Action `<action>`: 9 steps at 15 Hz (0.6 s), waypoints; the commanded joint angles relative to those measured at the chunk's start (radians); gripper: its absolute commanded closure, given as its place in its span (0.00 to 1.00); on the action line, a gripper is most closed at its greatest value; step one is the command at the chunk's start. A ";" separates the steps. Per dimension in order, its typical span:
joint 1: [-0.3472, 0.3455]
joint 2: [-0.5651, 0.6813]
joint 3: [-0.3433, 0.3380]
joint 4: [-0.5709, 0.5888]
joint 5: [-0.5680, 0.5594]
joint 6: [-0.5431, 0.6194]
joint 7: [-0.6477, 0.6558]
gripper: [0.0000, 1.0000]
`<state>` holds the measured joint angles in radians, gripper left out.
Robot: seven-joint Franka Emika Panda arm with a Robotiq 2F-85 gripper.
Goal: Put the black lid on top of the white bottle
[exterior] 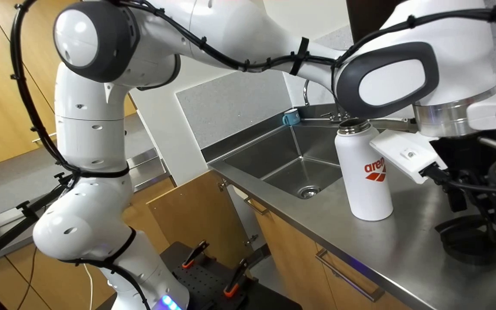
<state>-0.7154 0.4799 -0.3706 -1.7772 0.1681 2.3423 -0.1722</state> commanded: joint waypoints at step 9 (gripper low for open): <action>-0.023 -0.003 0.027 0.019 -0.021 -0.012 0.038 0.95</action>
<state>-0.7379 0.4895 -0.3486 -1.7642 0.1677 2.3423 -0.1720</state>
